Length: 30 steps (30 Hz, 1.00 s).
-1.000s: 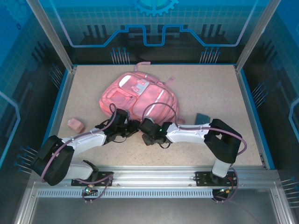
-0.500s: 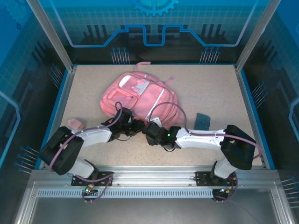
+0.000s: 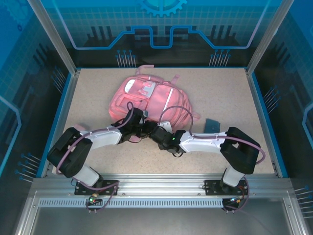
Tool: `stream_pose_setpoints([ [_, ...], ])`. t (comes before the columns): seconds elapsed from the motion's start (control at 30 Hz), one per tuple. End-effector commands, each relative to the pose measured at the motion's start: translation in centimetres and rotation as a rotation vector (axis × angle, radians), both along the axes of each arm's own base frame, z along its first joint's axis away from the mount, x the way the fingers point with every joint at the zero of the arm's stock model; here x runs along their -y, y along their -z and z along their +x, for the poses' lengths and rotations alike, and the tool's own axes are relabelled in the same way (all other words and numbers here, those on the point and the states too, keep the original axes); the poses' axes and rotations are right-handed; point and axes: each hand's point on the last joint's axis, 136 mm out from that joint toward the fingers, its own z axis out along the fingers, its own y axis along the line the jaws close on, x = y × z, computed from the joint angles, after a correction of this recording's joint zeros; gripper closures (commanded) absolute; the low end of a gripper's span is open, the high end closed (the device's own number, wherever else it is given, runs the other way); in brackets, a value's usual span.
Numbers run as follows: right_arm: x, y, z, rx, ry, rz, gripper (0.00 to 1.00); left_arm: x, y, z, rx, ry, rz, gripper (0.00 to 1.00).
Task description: Pack books, pencil case, and school supplies into a backpack
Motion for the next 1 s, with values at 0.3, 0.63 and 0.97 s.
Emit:
stream_pose_setpoints([
  [0.3,-1.1,1.1,2.5,0.058,0.038,-0.032,0.61,-3.4,-0.9,-1.5,0.005,-0.090,0.046,0.70],
  [0.63,-1.1,2.0,3.8,0.096,0.048,-0.058,0.70,-3.9,0.1,-2.1,-0.026,-0.115,0.053,0.70],
  [0.97,-1.0,1.0,3.6,0.100,0.020,-0.066,1.00,-4.2,0.8,-2.5,-0.056,-0.155,0.018,0.66],
])
